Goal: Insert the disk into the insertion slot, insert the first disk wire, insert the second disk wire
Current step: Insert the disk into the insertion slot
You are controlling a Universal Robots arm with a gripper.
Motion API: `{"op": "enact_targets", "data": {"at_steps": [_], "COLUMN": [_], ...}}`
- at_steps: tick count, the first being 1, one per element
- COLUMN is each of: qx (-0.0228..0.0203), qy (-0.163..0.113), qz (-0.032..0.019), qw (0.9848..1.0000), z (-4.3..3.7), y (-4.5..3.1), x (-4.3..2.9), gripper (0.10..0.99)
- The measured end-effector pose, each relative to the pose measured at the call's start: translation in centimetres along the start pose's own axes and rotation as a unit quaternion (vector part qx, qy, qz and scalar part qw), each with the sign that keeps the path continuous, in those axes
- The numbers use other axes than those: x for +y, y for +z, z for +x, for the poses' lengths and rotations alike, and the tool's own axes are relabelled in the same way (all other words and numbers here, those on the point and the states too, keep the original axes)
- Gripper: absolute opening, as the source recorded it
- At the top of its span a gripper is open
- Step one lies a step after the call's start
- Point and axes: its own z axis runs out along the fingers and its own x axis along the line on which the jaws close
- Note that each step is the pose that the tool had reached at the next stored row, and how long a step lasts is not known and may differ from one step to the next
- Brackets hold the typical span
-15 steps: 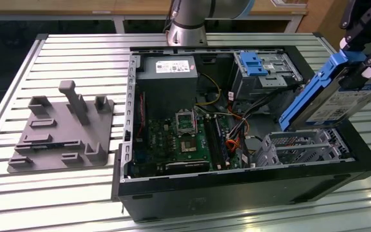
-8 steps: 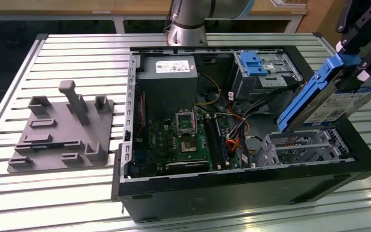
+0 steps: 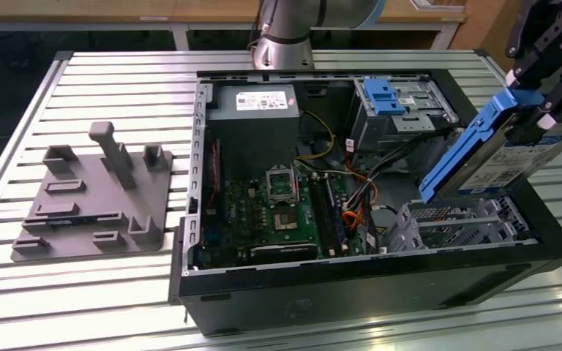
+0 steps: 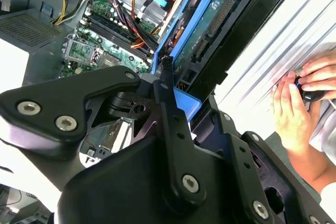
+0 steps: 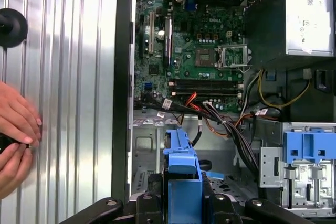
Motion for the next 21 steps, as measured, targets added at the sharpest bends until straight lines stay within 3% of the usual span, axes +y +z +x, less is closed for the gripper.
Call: {"op": "enact_targets", "data": {"at_steps": [12, 21], "qx": [0.0000, 0.0004], "qy": [0.000, 0.000], "qz": [0.0000, 0.0000], "qw": [1.0000, 1.0000], "z": [0.08, 0.08], "y": [1.18, 1.24], "x": [-0.05, -0.05], "gripper": [0.361, 0.361]}}
